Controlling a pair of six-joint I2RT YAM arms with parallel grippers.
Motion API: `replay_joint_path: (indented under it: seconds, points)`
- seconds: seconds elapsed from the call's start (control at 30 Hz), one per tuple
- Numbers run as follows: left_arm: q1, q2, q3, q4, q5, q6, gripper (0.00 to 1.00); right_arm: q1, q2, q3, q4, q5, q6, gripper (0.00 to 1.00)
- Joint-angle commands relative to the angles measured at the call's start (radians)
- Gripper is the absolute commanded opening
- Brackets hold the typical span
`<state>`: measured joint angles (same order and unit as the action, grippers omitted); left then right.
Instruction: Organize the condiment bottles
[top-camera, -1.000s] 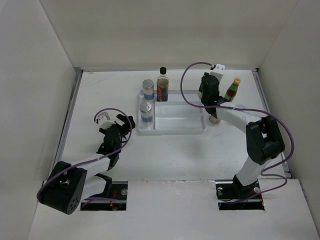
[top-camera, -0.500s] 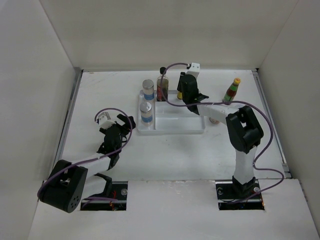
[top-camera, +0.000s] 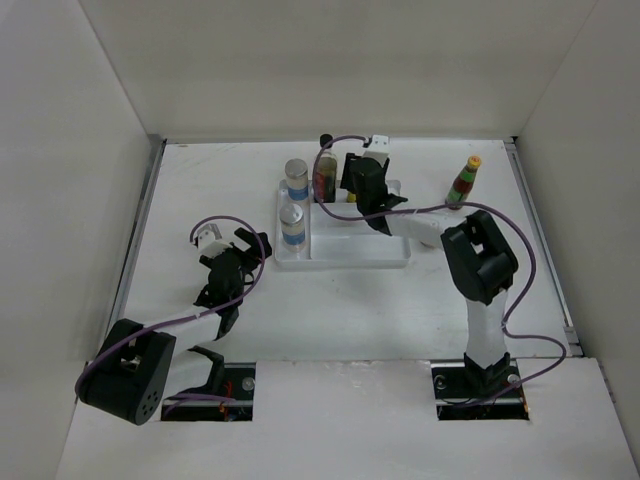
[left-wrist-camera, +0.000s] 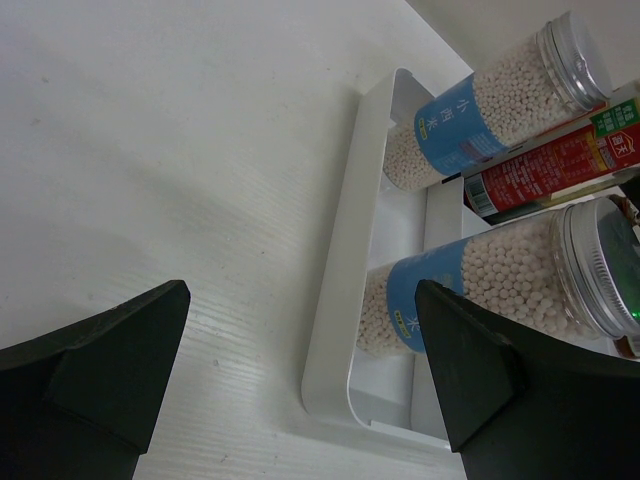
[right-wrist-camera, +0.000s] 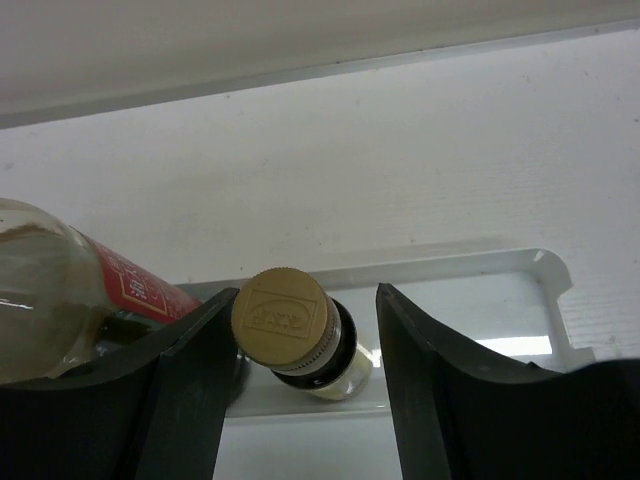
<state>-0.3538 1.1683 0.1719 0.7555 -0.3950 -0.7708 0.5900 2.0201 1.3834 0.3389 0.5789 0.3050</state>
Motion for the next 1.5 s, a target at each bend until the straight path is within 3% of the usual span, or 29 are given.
replay_joint_path:
  seconds: [0.0, 0.27, 0.47, 0.7, 0.97, 1.1, 1.23, 1.27, 1.4, 1.47]
  points:
    - [-0.001, -0.004, 0.038, 0.045, 0.007, -0.008, 1.00, 0.004, -0.095, -0.012, 0.055, -0.004, 0.008, 0.65]
    - [0.000, -0.012, 0.035, 0.045, 0.007, -0.008, 1.00, -0.077, -0.317, -0.162, 0.060, 0.006, 0.008, 0.82]
    - [0.002, -0.010, 0.035, 0.045, 0.007, -0.008, 1.00, -0.310, -0.471, -0.238, 0.042, 0.030, -0.012, 0.91]
    - [0.002, -0.006, 0.037, 0.045, 0.007, -0.008, 1.00, -0.517, -0.394, -0.109, -0.170, 0.047, -0.061, 0.98]
    - [-0.003, 0.004, 0.038, 0.048, 0.008, -0.010, 1.00, -0.534, -0.328, -0.112, -0.186, 0.006, -0.064, 0.96]
    - [-0.003, 0.008, 0.040, 0.050, 0.016, -0.013, 1.00, -0.534, -0.275, -0.090, -0.182, -0.005, -0.063, 0.89]
    - [-0.003, 0.010, 0.040, 0.050, 0.016, -0.013, 1.00, -0.534, -0.227, -0.069, -0.178, -0.019, -0.063, 0.74]
    - [-0.003, 0.011, 0.041, 0.050, 0.016, -0.013, 1.00, -0.534, -0.216, -0.064, -0.181, -0.022, -0.064, 0.68]
    - [-0.003, 0.016, 0.043, 0.050, 0.016, -0.015, 1.00, -0.520, -0.227, -0.075, -0.152, 0.009, -0.073, 0.28]
    - [-0.003, 0.016, 0.043, 0.051, 0.016, -0.015, 1.00, -0.505, -0.264, -0.095, -0.098, 0.044, -0.093, 0.21]
